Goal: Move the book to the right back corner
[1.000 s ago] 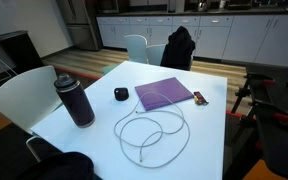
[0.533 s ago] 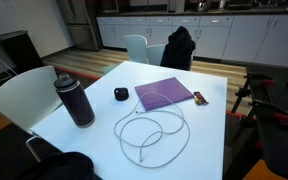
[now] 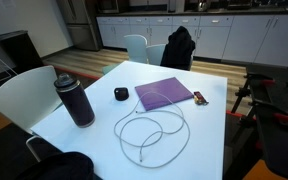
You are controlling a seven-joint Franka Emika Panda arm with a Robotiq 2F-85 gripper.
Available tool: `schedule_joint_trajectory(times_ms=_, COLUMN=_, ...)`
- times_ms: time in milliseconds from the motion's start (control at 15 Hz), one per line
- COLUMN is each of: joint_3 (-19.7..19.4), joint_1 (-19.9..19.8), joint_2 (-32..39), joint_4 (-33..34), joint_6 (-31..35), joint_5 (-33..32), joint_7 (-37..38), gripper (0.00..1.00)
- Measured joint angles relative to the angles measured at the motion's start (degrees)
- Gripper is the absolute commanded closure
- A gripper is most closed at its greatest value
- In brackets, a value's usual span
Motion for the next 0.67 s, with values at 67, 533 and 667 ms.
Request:
schedule_joint_trajectory(times_ms=67, joint_3=0.04, joint_1=0.06, joint_2=2.49, joint_4=-1.32, joint_6=4.07, joint_5=0.0, joint_7=-0.01, gripper=0.0)
schedule_joint_trajectory(times_ms=533, joint_3=0.9, joint_1=0.09, joint_2=13.84, joint_4=-2.55, joint_6=16.77, joint_5=0.44, joint_7=0.03, gripper=0.0)
schedule_joint_trajectory(times_ms=667, joint_3=0.91, joint_1=0.04, joint_2=13.78, joint_4=-2.43, joint_6=16.76, joint_5=0.44, joint_7=0.03, gripper=0.0)
